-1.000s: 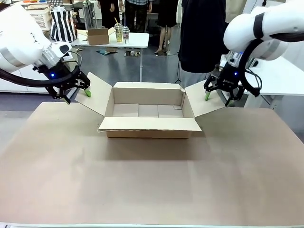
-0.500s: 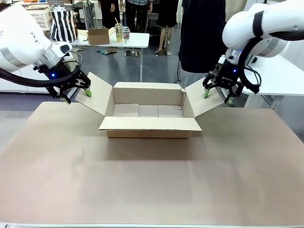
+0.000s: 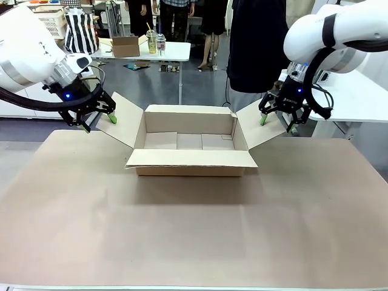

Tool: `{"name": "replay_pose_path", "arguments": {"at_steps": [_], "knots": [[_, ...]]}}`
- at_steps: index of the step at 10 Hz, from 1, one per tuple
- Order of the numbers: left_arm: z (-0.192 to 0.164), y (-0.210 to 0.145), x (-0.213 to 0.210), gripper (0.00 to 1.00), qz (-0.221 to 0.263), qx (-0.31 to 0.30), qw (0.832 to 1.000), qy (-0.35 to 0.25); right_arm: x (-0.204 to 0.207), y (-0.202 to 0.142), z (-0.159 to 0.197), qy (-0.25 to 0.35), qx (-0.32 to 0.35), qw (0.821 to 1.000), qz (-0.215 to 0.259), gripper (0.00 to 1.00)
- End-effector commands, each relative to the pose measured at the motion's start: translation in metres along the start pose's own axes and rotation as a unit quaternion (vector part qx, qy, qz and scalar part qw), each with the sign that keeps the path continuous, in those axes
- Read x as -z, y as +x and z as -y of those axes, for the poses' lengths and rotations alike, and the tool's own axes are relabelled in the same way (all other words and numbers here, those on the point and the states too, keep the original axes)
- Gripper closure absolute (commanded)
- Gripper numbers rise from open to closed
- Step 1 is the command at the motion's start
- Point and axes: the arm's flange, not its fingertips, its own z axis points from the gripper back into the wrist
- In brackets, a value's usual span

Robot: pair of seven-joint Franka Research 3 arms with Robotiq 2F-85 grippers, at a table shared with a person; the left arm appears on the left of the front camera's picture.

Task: Pack the gift set into the box.
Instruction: Lift both hands away from the flaps of the Package Box.

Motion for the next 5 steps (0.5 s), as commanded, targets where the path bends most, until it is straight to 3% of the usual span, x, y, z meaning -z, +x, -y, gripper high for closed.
{"name": "replay_pose_path", "arguments": {"at_steps": [1, 5], "knots": [[0.0012, -0.0016, -0.0020, 0.00, 0.004, -0.005, 1.000, 0.010, -0.0036, -0.0001, -0.0014, -0.011, 0.005, 1.000, 0.000, 0.00], [0.0012, -0.0016, -0.0020, 0.00, 0.004, -0.005, 1.000, 0.010, -0.0036, -0.0001, -0.0014, -0.011, 0.005, 1.000, 0.000, 0.00]]}}
